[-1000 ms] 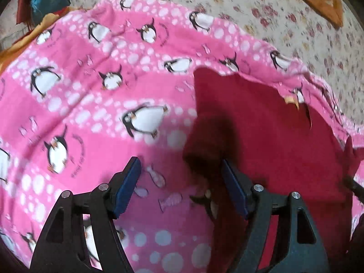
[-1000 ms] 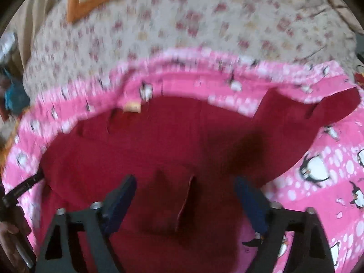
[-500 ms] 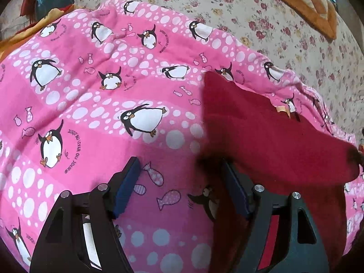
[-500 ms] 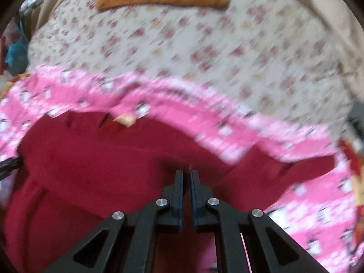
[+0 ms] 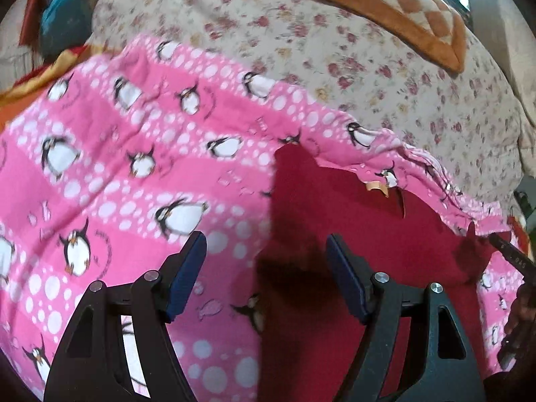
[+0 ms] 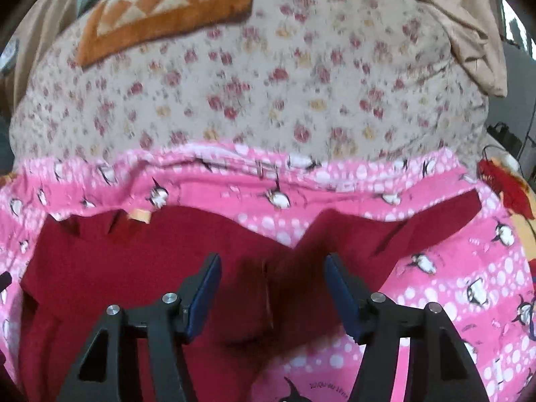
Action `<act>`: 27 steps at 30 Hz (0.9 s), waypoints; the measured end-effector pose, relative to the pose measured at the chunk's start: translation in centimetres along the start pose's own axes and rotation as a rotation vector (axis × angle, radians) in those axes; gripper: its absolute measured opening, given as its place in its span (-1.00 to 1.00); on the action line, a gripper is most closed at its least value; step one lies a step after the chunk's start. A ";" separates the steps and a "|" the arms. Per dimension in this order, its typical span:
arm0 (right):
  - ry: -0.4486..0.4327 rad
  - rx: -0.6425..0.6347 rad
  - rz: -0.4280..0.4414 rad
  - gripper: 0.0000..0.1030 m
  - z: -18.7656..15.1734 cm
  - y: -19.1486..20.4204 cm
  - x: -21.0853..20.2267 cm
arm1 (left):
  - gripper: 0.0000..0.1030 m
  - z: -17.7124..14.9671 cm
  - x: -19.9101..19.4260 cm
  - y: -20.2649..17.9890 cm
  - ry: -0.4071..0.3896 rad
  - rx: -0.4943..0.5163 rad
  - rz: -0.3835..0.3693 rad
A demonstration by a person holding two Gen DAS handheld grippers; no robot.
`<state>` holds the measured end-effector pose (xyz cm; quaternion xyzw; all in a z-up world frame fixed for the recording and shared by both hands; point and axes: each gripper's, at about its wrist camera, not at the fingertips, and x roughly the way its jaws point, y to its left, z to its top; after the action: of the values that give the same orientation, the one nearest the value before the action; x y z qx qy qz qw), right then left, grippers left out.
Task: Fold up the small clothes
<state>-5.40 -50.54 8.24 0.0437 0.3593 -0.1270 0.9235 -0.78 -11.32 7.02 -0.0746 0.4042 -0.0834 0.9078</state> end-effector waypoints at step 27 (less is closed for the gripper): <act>0.259 -0.020 0.122 0.02 -4.6 2.6 2.6 | 0.48 -2.9 0.6 -3.4 0.102 0.061 0.091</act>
<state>-5.82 -47.77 3.06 0.0722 0.4733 -0.0604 0.8759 -2.90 -14.98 5.36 -0.0242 0.4501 -0.0582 0.8908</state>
